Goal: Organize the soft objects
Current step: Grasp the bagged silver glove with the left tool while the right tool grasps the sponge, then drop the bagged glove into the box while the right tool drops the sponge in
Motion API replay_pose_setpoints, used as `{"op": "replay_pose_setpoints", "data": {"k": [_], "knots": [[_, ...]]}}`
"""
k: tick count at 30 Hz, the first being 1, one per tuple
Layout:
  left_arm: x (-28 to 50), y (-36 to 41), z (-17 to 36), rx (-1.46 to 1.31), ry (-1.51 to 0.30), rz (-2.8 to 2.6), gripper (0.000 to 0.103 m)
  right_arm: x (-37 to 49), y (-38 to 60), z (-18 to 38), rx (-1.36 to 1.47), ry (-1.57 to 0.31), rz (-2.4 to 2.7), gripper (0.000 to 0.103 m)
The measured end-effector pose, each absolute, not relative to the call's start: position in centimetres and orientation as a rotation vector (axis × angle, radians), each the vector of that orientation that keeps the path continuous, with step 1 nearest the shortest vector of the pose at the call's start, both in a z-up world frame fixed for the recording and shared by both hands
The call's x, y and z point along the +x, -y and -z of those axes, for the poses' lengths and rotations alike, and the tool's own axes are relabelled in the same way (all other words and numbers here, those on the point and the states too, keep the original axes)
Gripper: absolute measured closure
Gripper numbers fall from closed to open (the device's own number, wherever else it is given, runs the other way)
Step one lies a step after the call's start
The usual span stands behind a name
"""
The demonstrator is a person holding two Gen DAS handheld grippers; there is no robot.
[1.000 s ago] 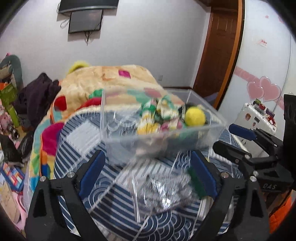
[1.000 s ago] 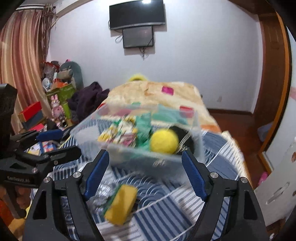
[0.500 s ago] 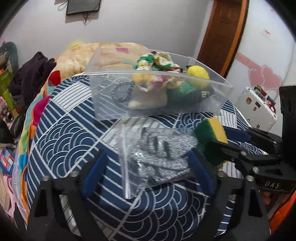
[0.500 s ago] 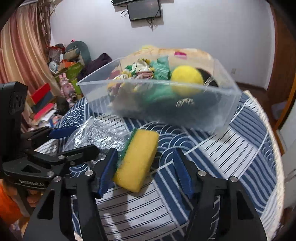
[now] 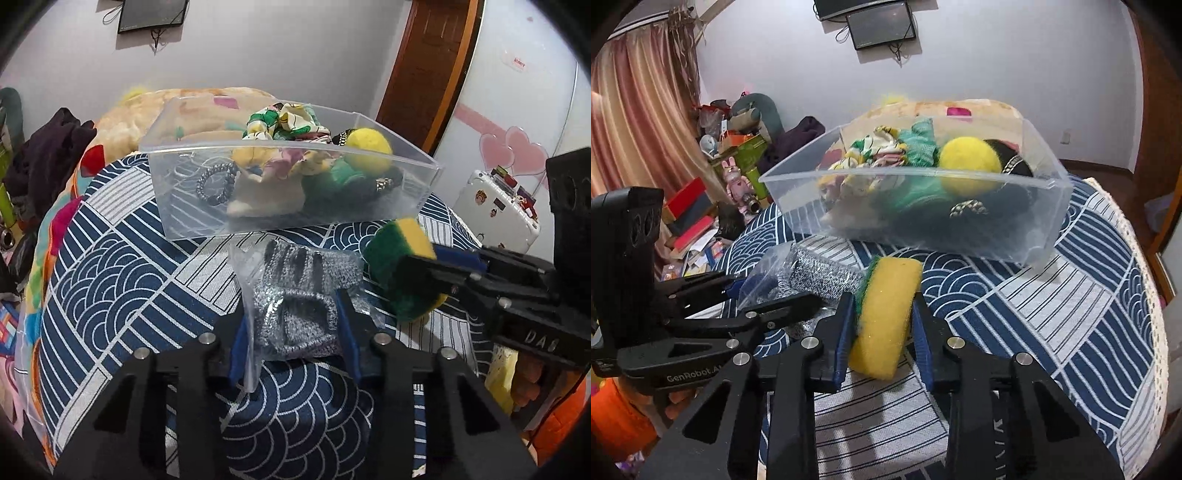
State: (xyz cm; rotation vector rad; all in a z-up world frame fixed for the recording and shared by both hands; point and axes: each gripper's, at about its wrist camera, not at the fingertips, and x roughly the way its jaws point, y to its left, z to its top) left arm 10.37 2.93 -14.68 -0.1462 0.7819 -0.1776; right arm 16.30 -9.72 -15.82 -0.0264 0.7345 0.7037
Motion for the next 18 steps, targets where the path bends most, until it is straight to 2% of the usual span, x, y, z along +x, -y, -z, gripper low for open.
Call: {"op": "replay_pose_setpoints", "data": {"k": [5,18], "knots": [[9.8,-2.8,13.6,-0.121,-0.755,0.166,0.067,16.3,10.4,15.0,-0.013,-0.705,-0.682,0.076],[9.3,-5.3,7.8,-0.136,-0.585,0.127,0.068,16.7,12.5,11.6,0.004,-0.585,-0.615,0.076]]}}
